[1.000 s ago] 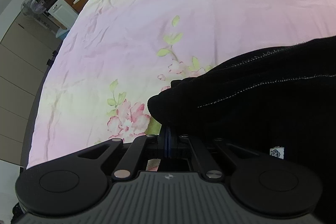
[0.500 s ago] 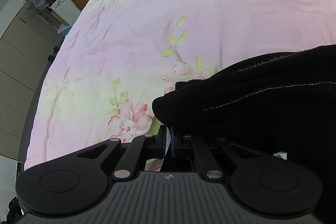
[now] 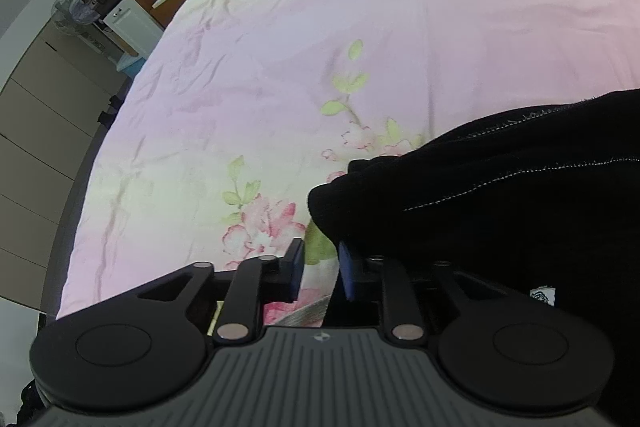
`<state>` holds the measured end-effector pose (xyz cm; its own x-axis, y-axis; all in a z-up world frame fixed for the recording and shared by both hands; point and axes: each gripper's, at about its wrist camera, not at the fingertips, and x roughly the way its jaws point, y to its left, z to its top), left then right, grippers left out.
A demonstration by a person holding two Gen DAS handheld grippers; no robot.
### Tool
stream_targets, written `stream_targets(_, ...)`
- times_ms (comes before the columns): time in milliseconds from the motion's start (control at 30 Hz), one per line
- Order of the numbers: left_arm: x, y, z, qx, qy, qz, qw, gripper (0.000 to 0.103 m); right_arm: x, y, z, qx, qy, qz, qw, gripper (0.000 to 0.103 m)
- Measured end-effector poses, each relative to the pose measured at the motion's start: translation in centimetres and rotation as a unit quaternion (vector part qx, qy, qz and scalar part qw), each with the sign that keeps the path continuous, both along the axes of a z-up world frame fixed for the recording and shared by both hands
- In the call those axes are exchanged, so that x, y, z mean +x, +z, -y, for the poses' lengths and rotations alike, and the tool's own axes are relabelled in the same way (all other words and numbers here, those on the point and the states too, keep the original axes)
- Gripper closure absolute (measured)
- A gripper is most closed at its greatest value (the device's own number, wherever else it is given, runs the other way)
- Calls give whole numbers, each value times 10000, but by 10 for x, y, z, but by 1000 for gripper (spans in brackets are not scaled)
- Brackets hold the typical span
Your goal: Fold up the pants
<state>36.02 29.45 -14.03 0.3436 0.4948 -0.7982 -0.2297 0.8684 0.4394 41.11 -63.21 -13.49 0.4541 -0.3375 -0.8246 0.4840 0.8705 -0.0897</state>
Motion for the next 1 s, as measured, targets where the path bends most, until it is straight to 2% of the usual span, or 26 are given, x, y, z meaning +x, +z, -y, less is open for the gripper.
stream_targets(67,-10,12,-3,9,98,232,9997,44,-9,12,-8,80,227,56,9997,97)
stream_targets(100,-16,19,-5,-41,141,368,9992,41,-13,18,-13,138,352,42,9993,90)
stream_targets(133,-23,26,-7,-138,155,471,9987,36,-18,23,-19,112,414,14,9991,89)
stream_targets(200,-38,41,-6,-454,173,625,9969,34,-32,33,-31,167,627,17,9979,87)
stream_targets(300,-62,59,4,-809,112,800,9934,34,-57,46,-50,308,823,88,9961,68)
stream_targets(367,-78,68,15,-1009,23,923,9906,30,-74,52,-61,442,870,125,9951,65)
stream_targets(433,-94,72,22,-1180,76,988,9880,27,-90,56,-72,516,954,133,9940,50)
stream_targets(533,-117,70,21,-1625,278,1068,9805,26,-109,60,-85,557,1045,187,9928,44)
stream_targets(600,-129,61,15,-2005,553,1103,9719,25,-118,57,-89,742,1057,204,9914,43)
stream_targets(667,-142,49,4,-2489,919,1259,9559,25,-125,52,-91,982,982,280,9899,43)
stream_targets(733,-153,33,-8,-2929,1334,1491,9350,25,-129,43,-89,1340,831,426,9866,42)
stream_targets(800,-162,17,-19,-3303,1783,1753,9101,25,-133,32,-83,1773,546,683,9803,39)
stream_targets(900,-170,-7,-33,-3893,2356,2106,8652,24,-132,15,-70,2337,24,1025,9669,37)
stream_targets(933,-169,-13,-35,-3995,2443,2174,8564,23,-130,10,-66,2484,-122,1114,9621,37)
stream_targets(1000,-165,-22,-37,-4089,2560,2312,8449,19,-121,-2,-59,2672,-366,1227,9551,37)
